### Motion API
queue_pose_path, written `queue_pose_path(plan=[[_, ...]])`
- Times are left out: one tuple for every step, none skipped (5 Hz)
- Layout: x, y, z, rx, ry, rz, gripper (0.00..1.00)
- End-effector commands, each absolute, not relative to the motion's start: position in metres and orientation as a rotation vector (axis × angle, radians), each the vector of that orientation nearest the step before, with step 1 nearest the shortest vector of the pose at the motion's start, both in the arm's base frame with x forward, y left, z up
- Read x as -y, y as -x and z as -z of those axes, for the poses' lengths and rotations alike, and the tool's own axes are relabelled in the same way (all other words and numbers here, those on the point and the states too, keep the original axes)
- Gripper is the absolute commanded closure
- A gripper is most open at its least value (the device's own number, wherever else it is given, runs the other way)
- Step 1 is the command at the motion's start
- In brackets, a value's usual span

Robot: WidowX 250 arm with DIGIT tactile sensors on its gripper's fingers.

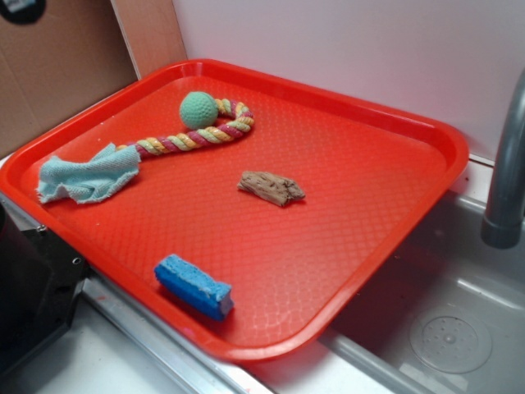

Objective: Grab the wood chip.

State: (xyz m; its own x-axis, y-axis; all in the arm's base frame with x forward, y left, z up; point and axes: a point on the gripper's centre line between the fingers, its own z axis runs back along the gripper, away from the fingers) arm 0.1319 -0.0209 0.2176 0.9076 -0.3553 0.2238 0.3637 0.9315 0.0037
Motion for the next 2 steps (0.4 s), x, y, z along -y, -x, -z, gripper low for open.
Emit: queue_pose_path(plan=[[0.046,-0.171,-0.187,0.307,-0.031,0.607,0.0],[0.059,-0.192,-0.168,0.332,-0.011,0.757,0.0]])
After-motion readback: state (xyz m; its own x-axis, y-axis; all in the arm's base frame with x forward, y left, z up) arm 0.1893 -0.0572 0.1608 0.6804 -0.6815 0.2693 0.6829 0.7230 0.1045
